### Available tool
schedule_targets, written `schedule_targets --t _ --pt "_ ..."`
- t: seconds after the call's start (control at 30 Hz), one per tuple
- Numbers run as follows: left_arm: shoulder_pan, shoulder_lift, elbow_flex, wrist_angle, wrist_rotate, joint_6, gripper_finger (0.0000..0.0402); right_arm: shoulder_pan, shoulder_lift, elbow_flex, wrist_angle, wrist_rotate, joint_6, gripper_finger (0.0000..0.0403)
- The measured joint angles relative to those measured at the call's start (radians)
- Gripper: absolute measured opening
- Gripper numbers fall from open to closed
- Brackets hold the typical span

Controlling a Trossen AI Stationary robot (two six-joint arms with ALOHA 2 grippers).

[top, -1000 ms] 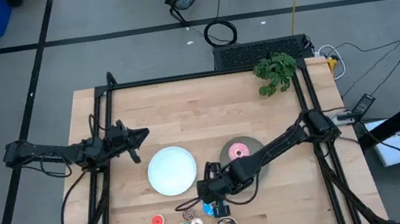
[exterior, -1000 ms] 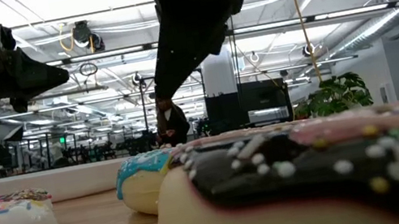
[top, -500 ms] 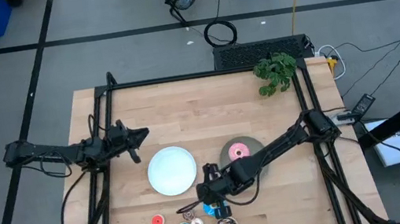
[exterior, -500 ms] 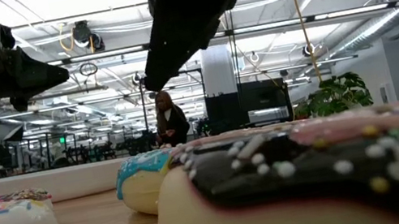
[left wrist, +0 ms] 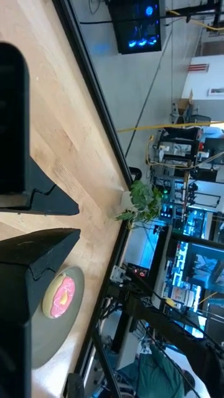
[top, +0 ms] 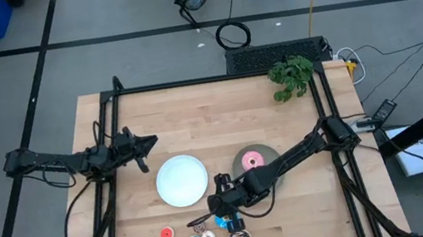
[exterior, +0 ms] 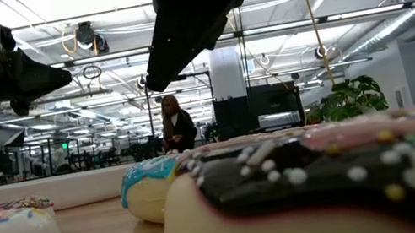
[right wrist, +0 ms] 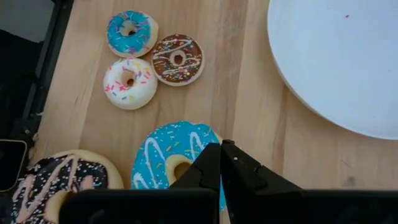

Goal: Pick & Place donuts
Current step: Put the big blue donut on the gray plate

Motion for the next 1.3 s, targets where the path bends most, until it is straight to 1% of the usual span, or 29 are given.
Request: schedule_targets --t 0.13,0.27,0.37,0.47,0.77,0.97,1.13,1.3 --pt "0.0 0.0 0.0 0.0 0.001 -0.006 0.0051 0.01 0.0 0.0 0.0 0.0 -0.006 0.0016" --pt "0.0 0.0 0.0 0.0 0.001 -0.007 0.0051 0.015 0.0 0.0 0.0 -0.005 -0.011 0.0042" --pt "0.0 0.0 0.0 0.0 0.001 -0.007 0.0051 0.023 0.001 -0.002 0.008 -0.023 -0.047 0.0069" --pt "0.0 0.0 0.0 0.0 0.001 -0.007 0.0051 0.03 0.003 -0.041 0.073 -0.026 -0.065 0.0099" --pt "0.0 0.0 0.0 0.0 0.001 -0.01 0.0051 0.016 0.006 -0.08 0.072 -0.026 -0.041 0.019" --pt "0.0 0.0 0.0 0.0 0.001 -0.01 0.0051 0.0 0.006 -0.08 0.076 -0.019 -0.038 0.0238" --pt "0.0 0.0 0.0 0.0 0.001 -0.01 0.0051 -0.003 0.007 -0.112 0.137 -0.02 -0.048 0.0255" --pt "0.0 0.0 0.0 0.0 0.001 -0.009 0.0051 -0.004 0.01 -0.17 0.204 -0.024 -0.041 0.0249"
